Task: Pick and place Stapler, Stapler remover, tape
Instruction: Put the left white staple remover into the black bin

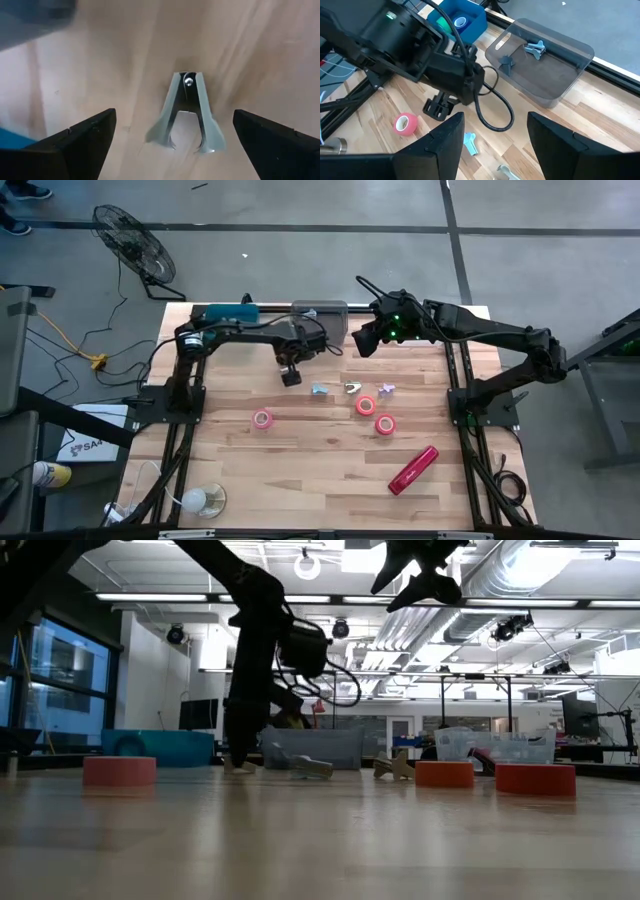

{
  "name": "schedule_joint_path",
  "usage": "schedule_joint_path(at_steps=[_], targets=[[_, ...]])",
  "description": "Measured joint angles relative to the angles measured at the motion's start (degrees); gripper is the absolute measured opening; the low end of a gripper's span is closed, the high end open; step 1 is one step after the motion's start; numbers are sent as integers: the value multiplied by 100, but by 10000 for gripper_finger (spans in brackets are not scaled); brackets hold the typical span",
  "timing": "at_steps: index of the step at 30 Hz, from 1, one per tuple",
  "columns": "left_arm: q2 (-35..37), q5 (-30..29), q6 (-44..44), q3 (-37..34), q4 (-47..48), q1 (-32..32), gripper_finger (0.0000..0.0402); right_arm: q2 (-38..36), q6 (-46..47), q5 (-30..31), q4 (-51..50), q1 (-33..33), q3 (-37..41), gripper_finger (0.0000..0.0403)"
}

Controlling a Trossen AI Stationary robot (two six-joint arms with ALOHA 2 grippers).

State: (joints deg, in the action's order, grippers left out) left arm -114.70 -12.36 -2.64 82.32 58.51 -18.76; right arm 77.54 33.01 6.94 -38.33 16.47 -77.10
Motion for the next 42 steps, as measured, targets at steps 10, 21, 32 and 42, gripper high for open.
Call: schedule_joint_path(at_steps=[10, 21, 32, 42], targets=[[-184, 94, -36, 23, -12, 2, 378, 0, 4, 10, -1, 0, 0, 209], [-207, 261, 41, 81, 303, 2, 228, 0, 4, 167, -2, -1, 0, 209], [-205, 297, 147, 87, 370, 4, 99, 0, 4, 193, -2, -1, 0, 209], [-185, 295, 178, 100, 592, 4, 108, 0, 4, 193, -4, -1, 0, 209]])
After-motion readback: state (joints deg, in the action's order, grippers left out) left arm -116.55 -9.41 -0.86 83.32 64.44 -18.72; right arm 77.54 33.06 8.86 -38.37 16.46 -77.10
